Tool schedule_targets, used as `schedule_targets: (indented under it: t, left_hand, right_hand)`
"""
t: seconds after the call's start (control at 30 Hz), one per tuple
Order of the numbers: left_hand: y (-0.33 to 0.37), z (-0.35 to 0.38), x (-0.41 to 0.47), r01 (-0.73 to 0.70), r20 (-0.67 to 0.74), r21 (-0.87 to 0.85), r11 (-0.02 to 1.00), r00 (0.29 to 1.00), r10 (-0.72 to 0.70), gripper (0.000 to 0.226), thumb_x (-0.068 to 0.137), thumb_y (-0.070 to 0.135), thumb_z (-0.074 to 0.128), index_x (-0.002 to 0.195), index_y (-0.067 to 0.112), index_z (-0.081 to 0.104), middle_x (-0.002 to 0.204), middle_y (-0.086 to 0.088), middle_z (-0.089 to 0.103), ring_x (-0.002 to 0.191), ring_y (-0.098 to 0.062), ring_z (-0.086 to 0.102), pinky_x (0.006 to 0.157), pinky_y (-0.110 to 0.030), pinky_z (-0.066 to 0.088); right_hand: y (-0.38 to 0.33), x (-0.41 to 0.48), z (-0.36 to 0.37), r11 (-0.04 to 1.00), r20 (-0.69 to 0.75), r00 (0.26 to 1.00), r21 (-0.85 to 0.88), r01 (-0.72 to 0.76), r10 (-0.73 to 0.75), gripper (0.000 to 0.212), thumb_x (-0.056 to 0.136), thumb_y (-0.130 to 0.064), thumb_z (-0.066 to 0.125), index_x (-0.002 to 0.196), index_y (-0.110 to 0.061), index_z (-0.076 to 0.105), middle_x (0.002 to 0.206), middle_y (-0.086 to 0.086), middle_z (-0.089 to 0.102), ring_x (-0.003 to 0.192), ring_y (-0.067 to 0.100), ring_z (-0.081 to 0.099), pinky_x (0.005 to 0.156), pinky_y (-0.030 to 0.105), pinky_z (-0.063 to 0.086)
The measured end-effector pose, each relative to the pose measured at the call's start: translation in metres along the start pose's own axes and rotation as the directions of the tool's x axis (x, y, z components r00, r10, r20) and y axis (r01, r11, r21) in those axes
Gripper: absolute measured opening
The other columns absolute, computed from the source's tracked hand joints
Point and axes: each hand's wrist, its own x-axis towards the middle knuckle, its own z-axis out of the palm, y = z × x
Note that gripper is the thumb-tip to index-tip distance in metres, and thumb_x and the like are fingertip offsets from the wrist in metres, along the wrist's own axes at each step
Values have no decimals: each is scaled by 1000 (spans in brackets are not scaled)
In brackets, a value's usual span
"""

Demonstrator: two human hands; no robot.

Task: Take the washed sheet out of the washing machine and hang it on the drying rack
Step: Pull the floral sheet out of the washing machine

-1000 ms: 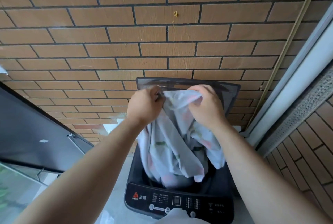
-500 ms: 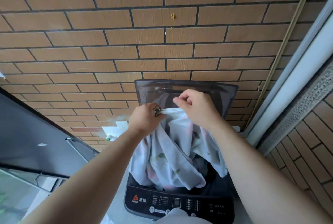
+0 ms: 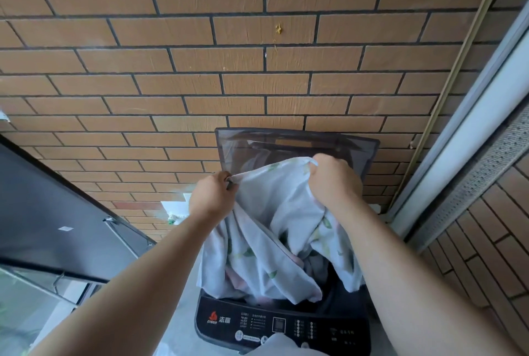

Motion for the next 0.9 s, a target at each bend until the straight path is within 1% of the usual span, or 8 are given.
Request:
schedule_targets:
  t: [0.07, 0.2, 0.27, 0.33, 0.4, 0.57, 0.77, 0.9]
  left_hand:
    - [11, -5, 0, -90, -36, -36, 995, 995, 89, 26, 92, 27, 56, 71, 13, 53, 59, -3, 51, 59, -33, 51, 49, -31, 33]
    - [42, -13, -5, -293, -56, -103, 951, 956, 289, 27, 84, 23, 66, 65, 18, 47, 53, 6, 44, 56, -26, 45, 49, -31, 32]
    - [53, -14, -7, -369, -21, -129, 920, 929, 370, 26, 83, 23, 72, 67, 18, 52, 55, 8, 47, 56, -18, 44, 52, -30, 31]
    - [57, -16, -8, -376, 2, -178, 909, 924, 383, 16, 83, 27, 75, 78, 16, 65, 61, 11, 55, 56, -8, 48, 53, -23, 34]
    - [55, -19, -6, -281, 31, -287, 916, 953, 302, 23, 81, 35, 78, 94, 19, 67, 73, 18, 60, 65, 2, 56, 57, -11, 38]
    - [43, -25, 4, 200, 281, -640, 742, 960, -17, 75, 62, 54, 86, 116, 17, 50, 93, -3, 57, 75, -13, 53, 65, -25, 45]
    - [41, -29, 2, 519, 587, -783, 342, 799, 132, 56, 66, -22, 66, 107, 10, 46, 75, -5, 56, 63, -16, 58, 55, -24, 47]
    - [40, -36, -1, 539, 635, -764, 355, 728, 260, 51, 52, -22, 47, 90, 10, 52, 83, -8, 56, 72, -20, 55, 57, -25, 43]
  right_hand:
    - [2, -1, 5, 998, 84, 996, -62, 28, -23, 14, 95, -29, 52, 107, -23, 54, 115, 6, 53, 102, 31, 51, 73, 36, 42]
    - [-9, -7, 16, 949, 55, 953, 125, 291, -299, 66, 87, -38, 66, 146, -33, 36, 152, -3, 32, 139, 24, 32, 106, 46, 33]
    - [-15, -6, 20, 902, 14, 911, 146, 405, -412, 68, 89, -34, 65, 149, -35, 34, 158, -6, 29, 144, 19, 26, 110, 48, 27]
    - [-16, -3, 26, 876, -7, 883, 128, 466, -469, 48, 89, -25, 63, 136, -33, 53, 142, -4, 52, 136, 21, 40, 104, 43, 32]
    - [-11, -1, 29, 901, -38, 917, 173, 397, -396, 12, 90, -23, 59, 99, -24, 67, 99, 1, 70, 103, 30, 60, 82, 37, 44]
    - [2, 3, 31, 944, 60, 996, 328, 43, -66, 25, 95, -25, 52, 77, -7, 54, 70, 9, 60, 70, 32, 57, 62, 41, 49]
    - [-1, 4, 34, 835, 113, 993, 549, -46, -20, 45, 98, -35, 53, 69, -2, 42, 60, 3, 34, 58, 18, 30, 56, 33, 22]
    - [-1, 6, 35, 745, 138, 990, 659, -104, 17, 42, 97, -34, 55, 82, 5, 58, 73, 23, 48, 65, 15, 39, 61, 31, 29]
